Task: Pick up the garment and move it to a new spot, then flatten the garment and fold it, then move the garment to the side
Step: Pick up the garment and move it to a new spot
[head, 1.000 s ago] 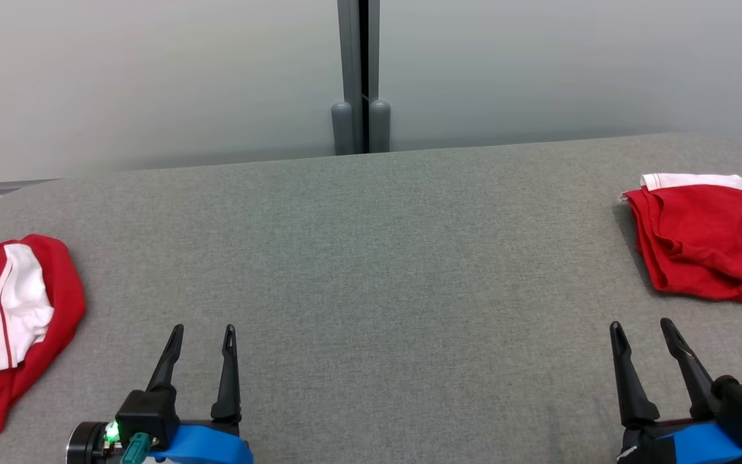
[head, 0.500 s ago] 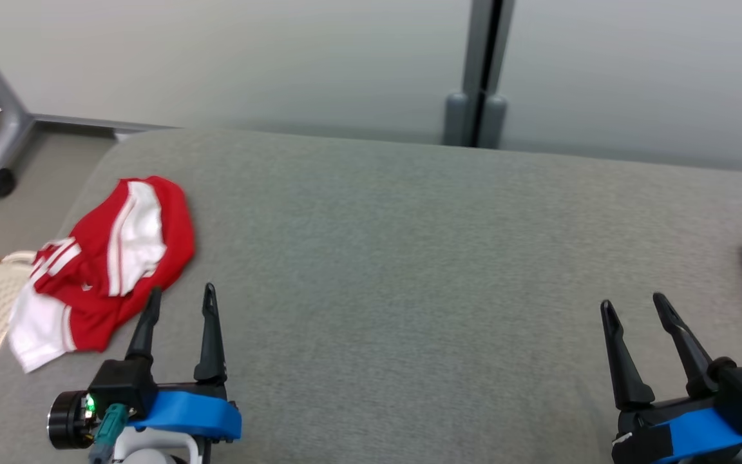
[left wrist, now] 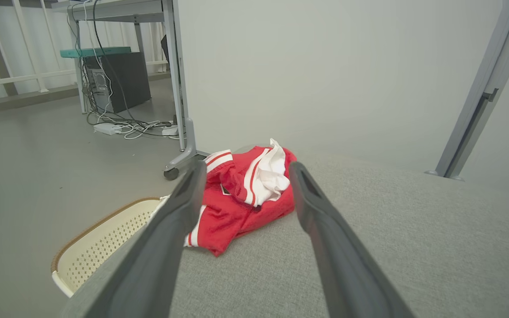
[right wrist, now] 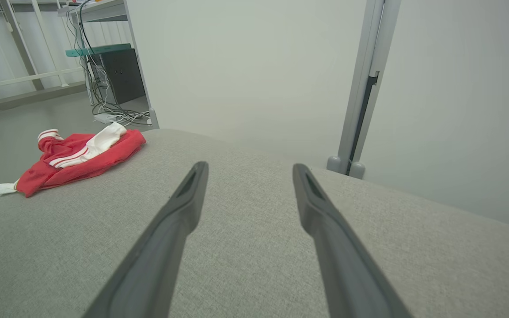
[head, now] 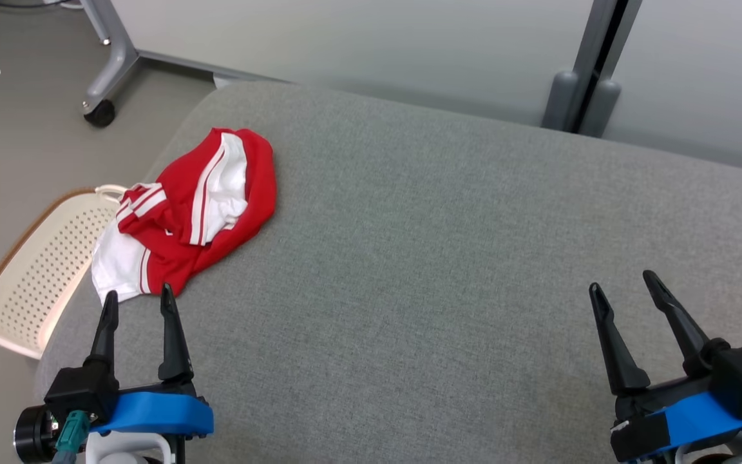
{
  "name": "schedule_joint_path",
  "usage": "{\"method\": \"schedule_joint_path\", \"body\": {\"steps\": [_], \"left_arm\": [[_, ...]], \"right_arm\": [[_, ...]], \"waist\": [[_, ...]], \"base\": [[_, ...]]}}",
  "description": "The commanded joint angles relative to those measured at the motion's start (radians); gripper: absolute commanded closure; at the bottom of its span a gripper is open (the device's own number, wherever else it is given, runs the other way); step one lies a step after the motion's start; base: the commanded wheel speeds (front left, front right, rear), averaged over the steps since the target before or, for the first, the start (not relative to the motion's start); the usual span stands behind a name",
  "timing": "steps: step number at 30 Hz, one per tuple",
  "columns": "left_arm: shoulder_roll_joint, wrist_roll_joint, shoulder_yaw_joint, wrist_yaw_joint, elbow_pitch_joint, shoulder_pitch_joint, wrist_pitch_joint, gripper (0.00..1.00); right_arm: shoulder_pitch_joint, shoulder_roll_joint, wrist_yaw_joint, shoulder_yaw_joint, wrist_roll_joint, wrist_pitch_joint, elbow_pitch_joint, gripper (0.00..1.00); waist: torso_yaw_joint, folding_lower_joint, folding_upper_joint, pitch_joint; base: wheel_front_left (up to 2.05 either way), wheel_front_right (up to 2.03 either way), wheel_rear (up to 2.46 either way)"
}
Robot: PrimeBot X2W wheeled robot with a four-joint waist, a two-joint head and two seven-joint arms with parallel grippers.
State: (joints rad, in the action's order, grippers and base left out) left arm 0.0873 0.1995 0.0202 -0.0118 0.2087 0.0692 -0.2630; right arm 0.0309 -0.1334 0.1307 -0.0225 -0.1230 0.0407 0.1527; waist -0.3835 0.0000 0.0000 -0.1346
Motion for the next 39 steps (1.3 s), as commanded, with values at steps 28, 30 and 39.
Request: {"method": "schedule_joint_path", "body": {"steps": [28,30,39], "left_arm": [[0.010,0.057,-0.128,0.067,0.590,0.525,-0.002,0.00],[0.012,0.048,-0.138,0.065,0.591,0.528,-0.002,0.81],[0.014,-0.018,-0.186,0.050,0.457,0.439,-0.002,1.00]], "right_arm": [[-0.173,-0.106,0.000,0.009,-0.003,-0.062,0.100,0.00],[-0.171,-0.106,0.000,0.012,-0.004,-0.059,0.098,0.00],[-0.154,-0.088,0.000,0.004,-0.004,-0.029,0.067,0.00]], "waist": [[0.071,0.0000,0.0000,-0.384],[0.073,0.0000,0.0000,-0.380],[0.101,0.0000,0.0000,-0.300]], "base": [[0.00,0.00,0.00],[0.00,0.00,0.00],[0.00,0.00,0.00]]}}
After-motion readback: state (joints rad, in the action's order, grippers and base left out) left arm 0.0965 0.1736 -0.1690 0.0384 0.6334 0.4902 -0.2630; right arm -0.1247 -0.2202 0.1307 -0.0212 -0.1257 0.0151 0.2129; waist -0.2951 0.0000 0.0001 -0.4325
